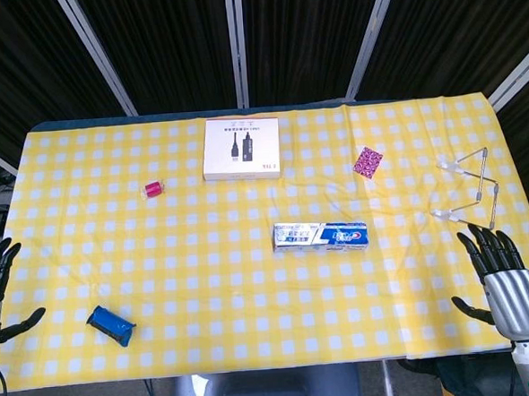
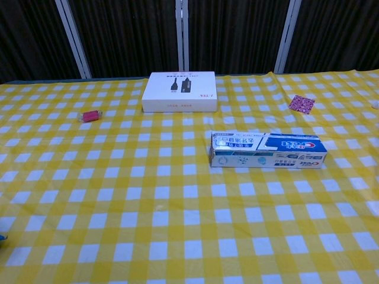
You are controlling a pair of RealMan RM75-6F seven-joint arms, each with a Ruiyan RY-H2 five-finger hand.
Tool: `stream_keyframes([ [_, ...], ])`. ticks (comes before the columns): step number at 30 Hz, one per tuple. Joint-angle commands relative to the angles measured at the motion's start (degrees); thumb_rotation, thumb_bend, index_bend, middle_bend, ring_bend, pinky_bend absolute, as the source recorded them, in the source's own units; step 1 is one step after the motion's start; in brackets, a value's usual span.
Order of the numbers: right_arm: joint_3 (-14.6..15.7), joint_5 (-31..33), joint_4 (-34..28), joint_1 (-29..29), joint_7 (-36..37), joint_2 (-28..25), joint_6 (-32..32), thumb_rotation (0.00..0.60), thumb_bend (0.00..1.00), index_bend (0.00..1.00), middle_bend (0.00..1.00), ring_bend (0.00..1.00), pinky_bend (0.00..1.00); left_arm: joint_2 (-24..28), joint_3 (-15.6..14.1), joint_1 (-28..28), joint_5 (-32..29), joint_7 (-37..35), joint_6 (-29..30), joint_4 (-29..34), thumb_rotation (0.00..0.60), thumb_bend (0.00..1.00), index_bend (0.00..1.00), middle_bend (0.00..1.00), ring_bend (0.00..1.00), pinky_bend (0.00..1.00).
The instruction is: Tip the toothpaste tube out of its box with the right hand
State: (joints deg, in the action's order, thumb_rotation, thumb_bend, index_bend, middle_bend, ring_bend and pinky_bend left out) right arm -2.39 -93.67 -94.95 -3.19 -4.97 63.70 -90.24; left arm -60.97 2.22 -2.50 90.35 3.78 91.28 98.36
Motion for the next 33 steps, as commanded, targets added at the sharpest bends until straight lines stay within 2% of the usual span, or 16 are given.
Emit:
stream_keyframes([
  [1, 0.0, 0.0, 0.0, 0.0, -0.1, 0.0, 0.1, 0.600, 0.00, 0.00, 0.00, 0.00, 0.00, 0.1, 0.0, 0.0, -0.1, -0.1, -0.1, 0.0, 0.600, 0.00, 0.00, 0.00, 0.00, 0.00],
  [9, 0.4, -0.5, -0.5, -1.5, -0.5, 0.1, 2.8, 0.600, 0.00, 0.00, 0.00, 0.00, 0.00, 0.4, 0.4, 0.1, -1.0, -0.8, 0.0, -0.1, 0.600, 0.00, 0.00, 0.00, 0.00, 0.00],
  [13, -1.0, 1.3, -3.4, -7.6, 3.7, -1.9, 12.8, 0.600, 0.00, 0.00, 0.00, 0.00, 0.00, 0.6, 0.8, -0.2, -1.2, -0.8, -0.3, 0.3, 0.600, 0.00, 0.00, 0.00, 0.00, 0.00],
  [17, -4.8, 6.7, -2.8, -14.9, 4.7, -2.1, 23.3, 0.600, 0.00, 0.00, 0.00, 0.00, 0.00, 0.3, 1.0, -0.9, -1.7, 0.1, -1.4, 0.3, 0.600, 0.00, 0.00, 0.00, 0.00, 0.00],
  [20, -7.3, 11.8, 0.0, -20.0, 3.0, 1.0, 30.5, 0.600, 0.00, 0.00, 0.03, 0.00, 0.05, 0.1, 1.2, -1.3, -2.6, 0.5, -2.4, 0.0, 0.600, 0.00, 0.00, 0.00, 0.00, 0.00],
  [23, -9.0, 16.8, 2.6, -24.6, -1.0, 4.3, 36.9, 0.600, 0.00, 0.01, 0.11, 0.06, 0.17, -0.1, 1.8, -1.5, -4.0, 0.8, -3.0, -0.4, 0.600, 0.00, 0.00, 0.00, 0.00, 0.00],
  [29, -11.6, 25.3, 7.9, -30.6, -8.2, 12.1, 41.3, 0.600, 0.00, 0.07, 0.21, 0.16, 0.27, -0.4, 2.0, -2.1, -5.2, 1.2, -4.3, -0.9, 0.600, 0.00, 0.00, 0.00, 0.00, 0.00],
  [33, -11.9, 29.1, 10.8, -33.5, -11.9, 16.6, 42.8, 0.600, 0.02, 0.12, 0.25, 0.20, 0.30, -0.7, 2.3, -2.3, -5.8, 0.8, -4.6, -1.8, 0.600, 0.00, 0.00, 0.00, 0.00, 0.00],
])
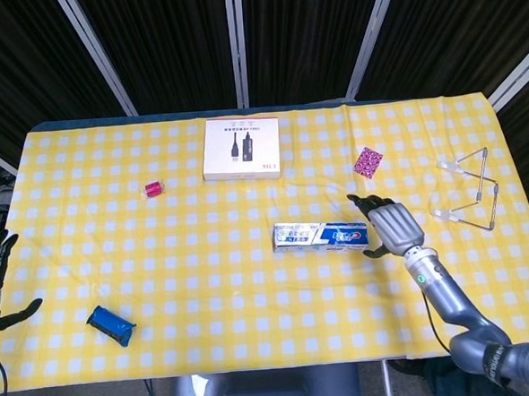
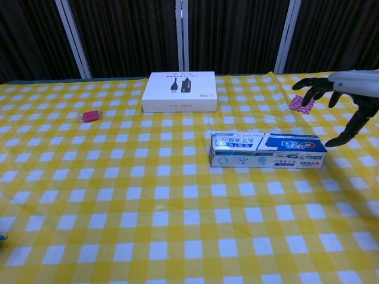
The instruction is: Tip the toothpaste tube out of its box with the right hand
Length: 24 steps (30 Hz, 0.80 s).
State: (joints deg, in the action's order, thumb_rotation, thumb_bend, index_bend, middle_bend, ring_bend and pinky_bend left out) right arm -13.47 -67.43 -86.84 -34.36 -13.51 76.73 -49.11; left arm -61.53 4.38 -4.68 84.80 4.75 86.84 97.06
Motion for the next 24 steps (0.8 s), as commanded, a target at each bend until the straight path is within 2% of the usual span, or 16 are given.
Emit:
stream_keyframes([
  [1, -0.7, 3.5, 3.2, -2.9, -4.4, 4.4, 1.7, 0.600, 0.02, 0.13, 0.26, 0.22, 0.30, -0.3, 0.2, -0.2, -0.4, -0.3, -0.2, -0.7, 0.600, 0.00, 0.00, 0.00, 0.00, 0.00],
  [9, 0.1, 8.6, 5.4, -5.2, -9.3, 8.4, 1.8, 0.600, 0.03, 0.16, 0.29, 0.24, 0.30, -0.3, 0.3, -0.2, -0.9, -1.0, -0.4, -1.2, 0.600, 0.00, 0.00, 0.00, 0.00, 0.00],
  [15, 0.2, 10.6, 7.2, -6.3, -10.3, 10.7, 1.2, 0.600, 0.09, 0.20, 0.32, 0.27, 0.33, -0.5, 0.2, -0.4, -0.7, -0.7, -0.8, -1.2, 0.600, 0.00, 0.00, 0.00, 0.00, 0.00],
  [20, 0.5, 11.3, 8.7, -7.0, -10.4, 12.3, 0.6, 0.600, 0.16, 0.33, 0.39, 0.34, 0.40, -0.6, 0.2, -0.6, -0.8, -0.4, -0.9, -1.1, 0.600, 0.00, 0.00, 0.00, 0.00, 0.00],
  [24, 1.0, 11.2, 9.3, -7.2, -10.6, 12.9, 0.2, 0.600, 0.19, 0.35, 0.44, 0.38, 0.42, -0.7, 0.2, -0.8, -1.1, -0.3, -1.3, -1.2, 0.600, 0.00, 0.00, 0.00, 0.00, 0.00],
])
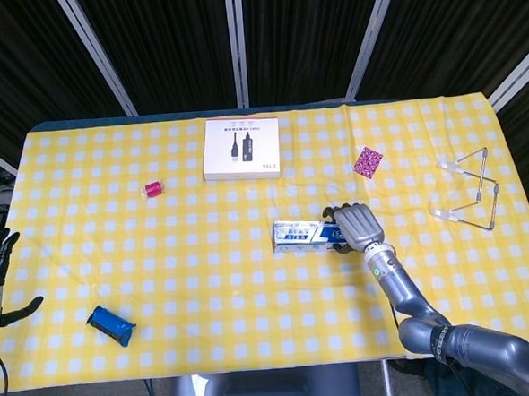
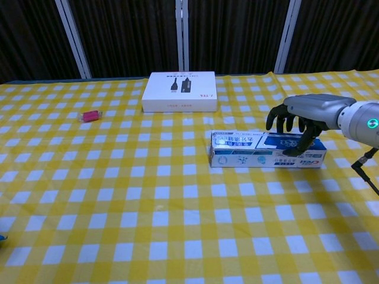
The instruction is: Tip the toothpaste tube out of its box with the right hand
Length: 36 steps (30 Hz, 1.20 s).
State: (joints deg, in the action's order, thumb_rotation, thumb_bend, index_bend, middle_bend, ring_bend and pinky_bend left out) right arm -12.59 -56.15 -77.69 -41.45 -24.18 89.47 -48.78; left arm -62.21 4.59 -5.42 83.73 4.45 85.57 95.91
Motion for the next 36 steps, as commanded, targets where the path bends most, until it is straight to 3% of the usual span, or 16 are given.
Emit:
stream_keyframes([
  [1, 0.2, -0.2, 0.1, -0.1, 0.2, 0.2, -0.2, 0.600, 0.20, 0.37, 0.45, 0.39, 0.43, 0.0, 0.0, 0.0, -0.1, 0.0, -0.1, 0.0, 0.600, 0.00, 0.00, 0.00, 0.00, 0.00],
  [12, 0.4, -4.5, -2.6, 0.8, 3.6, -1.7, -3.6, 0.600, 0.23, 0.40, 0.47, 0.42, 0.46, -0.1, -0.2, 0.0, 0.1, 0.2, 0.1, 0.2, 0.600, 0.00, 0.00, 0.00, 0.00, 0.00],
  [21, 0.6, -13.3, -11.7, 3.1, 7.0, -10.8, -9.0, 0.600, 0.25, 0.40, 0.47, 0.42, 0.46, 0.3, -0.3, 0.0, 0.3, -0.6, 0.1, 0.4, 0.600, 0.00, 0.00, 0.00, 0.00, 0.00],
  [28, 1.5, -21.7, -17.0, 3.5, -2.3, -19.4, -14.3, 0.600, 0.26, 0.40, 0.47, 0.42, 0.46, 0.7, -0.6, 0.4, 1.2, -1.2, 1.0, 1.0, 0.600, 0.00, 0.00, 0.00, 0.00, 0.00],
  [36, 1.9, -29.6, -20.3, 3.5, -12.5, -25.5, -18.7, 0.600, 0.29, 0.40, 0.48, 0.42, 0.47, 1.1, -0.8, 0.6, 1.9, -1.7, 1.7, 1.3, 0.600, 0.00, 0.00, 0.00, 0.00, 0.00],
])
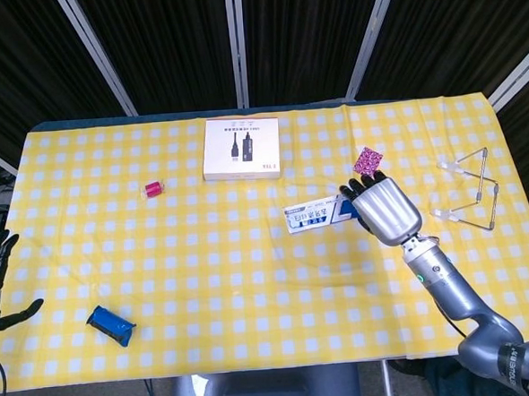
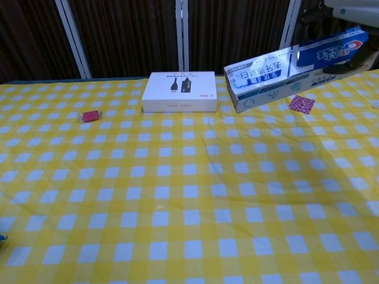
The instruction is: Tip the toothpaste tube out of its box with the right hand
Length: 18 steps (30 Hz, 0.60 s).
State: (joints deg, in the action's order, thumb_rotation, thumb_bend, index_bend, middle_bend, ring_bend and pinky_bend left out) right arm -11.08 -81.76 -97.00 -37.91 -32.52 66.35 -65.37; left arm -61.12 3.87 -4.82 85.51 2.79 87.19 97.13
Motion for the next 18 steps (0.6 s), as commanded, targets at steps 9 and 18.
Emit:
stream_keyframes([
  [9, 1.6, -17.9, 2.8, -1.2, -20.3, -6.4, -5.5, 0.600, 0.30, 0.41, 0.48, 0.42, 0.47, 0.3, -0.4, 0.3, 0.8, -0.2, 0.5, 0.3, 0.600, 0.00, 0.00, 0.00, 0.00, 0.00],
  [18, 0.9, -20.7, 4.7, -0.5, -24.6, -7.6, -6.7, 0.600, 0.31, 0.42, 0.47, 0.42, 0.47, 0.4, -0.4, 0.3, 0.8, -0.4, 0.5, 0.2, 0.600, 0.00, 0.00, 0.00, 0.00, 0.00],
])
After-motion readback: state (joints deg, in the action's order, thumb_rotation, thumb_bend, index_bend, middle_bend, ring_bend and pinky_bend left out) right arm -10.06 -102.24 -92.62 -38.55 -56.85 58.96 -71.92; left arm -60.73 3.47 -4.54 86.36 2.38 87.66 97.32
